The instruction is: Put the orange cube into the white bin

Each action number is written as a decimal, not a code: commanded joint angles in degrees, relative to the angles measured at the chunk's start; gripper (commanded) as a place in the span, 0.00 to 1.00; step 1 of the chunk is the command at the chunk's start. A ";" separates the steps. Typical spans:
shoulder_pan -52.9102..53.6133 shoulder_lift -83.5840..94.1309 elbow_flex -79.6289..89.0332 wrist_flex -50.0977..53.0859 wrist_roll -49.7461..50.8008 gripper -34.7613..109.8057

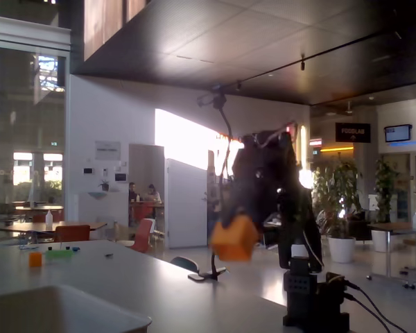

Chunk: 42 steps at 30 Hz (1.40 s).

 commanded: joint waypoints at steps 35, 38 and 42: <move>25.75 -27.77 -20.83 -46.58 0.70 0.65; 25.75 -29.00 -20.92 -46.58 0.79 0.68; 26.19 -28.39 -21.53 -46.49 0.79 0.68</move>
